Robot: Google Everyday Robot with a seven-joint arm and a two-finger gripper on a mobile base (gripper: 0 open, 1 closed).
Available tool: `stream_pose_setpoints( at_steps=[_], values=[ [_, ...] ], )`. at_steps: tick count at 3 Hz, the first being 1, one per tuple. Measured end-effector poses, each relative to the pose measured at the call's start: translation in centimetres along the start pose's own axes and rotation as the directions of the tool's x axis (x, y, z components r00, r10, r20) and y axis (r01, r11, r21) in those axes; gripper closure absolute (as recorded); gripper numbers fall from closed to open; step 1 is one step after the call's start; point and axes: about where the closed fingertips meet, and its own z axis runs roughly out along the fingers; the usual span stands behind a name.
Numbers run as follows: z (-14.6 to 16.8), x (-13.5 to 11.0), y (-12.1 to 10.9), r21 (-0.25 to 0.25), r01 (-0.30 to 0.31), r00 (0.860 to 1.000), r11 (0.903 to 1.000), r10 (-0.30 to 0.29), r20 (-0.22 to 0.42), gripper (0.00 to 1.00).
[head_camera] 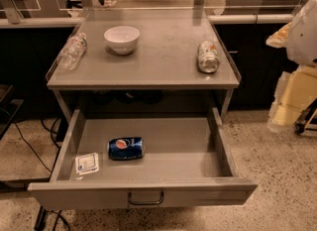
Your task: Pick pepsi can from top drawer and place on counter
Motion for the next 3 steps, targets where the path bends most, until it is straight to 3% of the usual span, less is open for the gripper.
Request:
stream_pose_setpoints(
  at_steps=[1, 2, 3],
  values=[
    [-0.1, -0.1, 0.0, 0.002, 0.001, 1.000, 1.0000, -0.001, 0.001, 0.00],
    [-0.2, -3.0, 0.9, 0.014, 0.047, 0.999, 0.9988, -0.047, 0.013, 0.00],
    [0.2, -7.4, 2.1, 0.013, 0.109, 0.993, 0.9939, -0.110, 0.034, 0.00]
  ],
)
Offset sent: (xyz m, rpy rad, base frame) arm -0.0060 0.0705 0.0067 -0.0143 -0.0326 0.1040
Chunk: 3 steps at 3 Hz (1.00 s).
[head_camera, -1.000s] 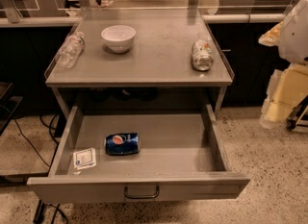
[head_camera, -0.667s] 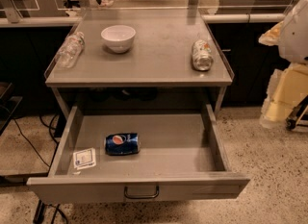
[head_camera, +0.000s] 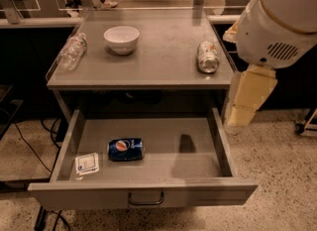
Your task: Pick pepsi can from top drawer and place on counter
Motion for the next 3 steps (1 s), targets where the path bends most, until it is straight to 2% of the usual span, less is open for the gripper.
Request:
stream_pose_setpoints(
  at_steps=[1, 2, 3],
  values=[
    [-0.2, -4.7, 0.9, -0.004, 0.062, 0.998, 0.9981, -0.062, 0.029, 0.00],
    [-0.3, -5.0, 1.2, 0.001, 0.059, 0.998, 0.9982, -0.059, 0.038, 0.00],
    [7.1, -8.0, 0.0, -0.009, 0.055, 0.999, 0.9985, -0.055, -0.002, 0.00]
  ],
)
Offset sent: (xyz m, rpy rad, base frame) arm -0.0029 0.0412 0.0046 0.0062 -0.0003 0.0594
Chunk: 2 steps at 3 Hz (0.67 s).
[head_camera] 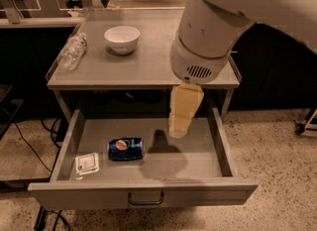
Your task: Pick pepsi can from top drawer and place on counter
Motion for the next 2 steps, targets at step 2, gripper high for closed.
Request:
stream_pose_setpoints(
  at_steps=[2],
  values=[
    [2.9, -1.6, 0.9, -0.029, -0.018, 1.000, 0.9994, 0.018, -0.001, 0.00]
  ],
)
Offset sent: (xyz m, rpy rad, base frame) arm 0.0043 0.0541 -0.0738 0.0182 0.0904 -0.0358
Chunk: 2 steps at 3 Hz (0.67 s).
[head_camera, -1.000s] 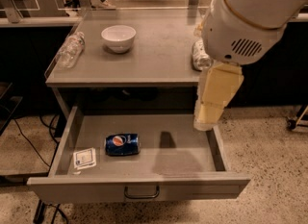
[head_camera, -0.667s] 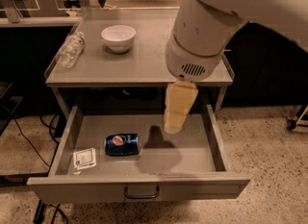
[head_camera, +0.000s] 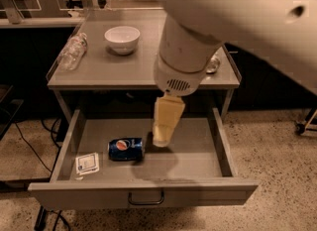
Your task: Pick pepsi can from top drawer and place on counter
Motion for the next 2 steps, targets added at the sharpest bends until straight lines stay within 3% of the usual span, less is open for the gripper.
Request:
stream_pose_setpoints(
  at_steps=[2],
  values=[
    [5.6, -3.5, 1.2, -0.052, -0.035, 0.999, 0.9980, 0.036, -0.001, 0.00]
  ],
)
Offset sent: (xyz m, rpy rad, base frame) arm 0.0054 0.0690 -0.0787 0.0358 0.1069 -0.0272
